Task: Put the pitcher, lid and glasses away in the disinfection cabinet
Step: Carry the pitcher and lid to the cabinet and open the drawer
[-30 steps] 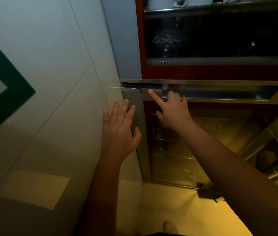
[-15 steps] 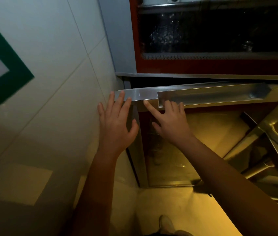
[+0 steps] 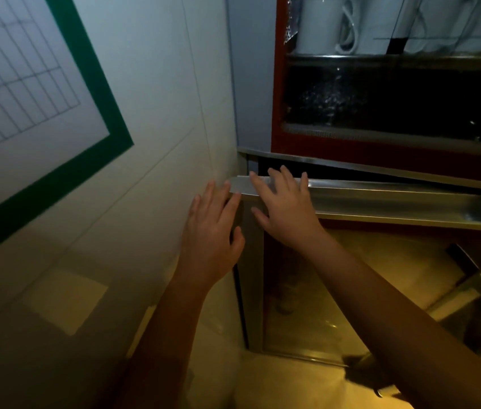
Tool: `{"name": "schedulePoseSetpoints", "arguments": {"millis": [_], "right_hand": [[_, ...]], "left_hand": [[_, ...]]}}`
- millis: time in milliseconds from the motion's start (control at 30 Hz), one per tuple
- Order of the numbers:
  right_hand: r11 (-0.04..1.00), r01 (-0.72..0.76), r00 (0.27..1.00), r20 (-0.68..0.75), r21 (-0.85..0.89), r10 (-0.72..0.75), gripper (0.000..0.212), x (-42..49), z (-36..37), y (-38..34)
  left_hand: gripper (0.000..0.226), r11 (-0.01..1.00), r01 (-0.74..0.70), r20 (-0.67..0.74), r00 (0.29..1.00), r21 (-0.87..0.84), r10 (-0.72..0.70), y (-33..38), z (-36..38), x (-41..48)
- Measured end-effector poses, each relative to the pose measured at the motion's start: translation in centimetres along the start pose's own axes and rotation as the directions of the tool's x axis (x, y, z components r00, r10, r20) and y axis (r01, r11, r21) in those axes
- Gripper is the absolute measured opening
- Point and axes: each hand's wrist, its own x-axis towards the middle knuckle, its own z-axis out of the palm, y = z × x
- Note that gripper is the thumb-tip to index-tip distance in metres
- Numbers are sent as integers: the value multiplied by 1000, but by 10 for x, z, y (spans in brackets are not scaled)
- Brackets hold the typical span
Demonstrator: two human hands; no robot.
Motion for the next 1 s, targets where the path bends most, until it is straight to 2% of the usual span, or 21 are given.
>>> {"name": "schedulePoseSetpoints", "arguments": {"millis": [100,200,500,667,1000], "right_hand": [[1000,-4,999,47,-23,5,69,7,8,-2],[998,1,1000,31,-57,1,69,5,13,-3],[1000,25,1000,9,-11,-25,69,-10,12,-6],[999,27,1000,-13,29,-26,66,-25,7,-12],[999,24,998,-57,48,-21,62,-62,-3,-26]], "left_hand": [[62,1000,24,5,1000,17,-24,0,0,-3],[62,998,57,16,998,21,-57,4,0,-4],[52,995,91,5,996,-50,-91,14,-2,-6],[54,988,111,21,994,-107,-109,17,-7,-14],[56,996,23,29,999,-88,-21,16,-19,-39]]}}
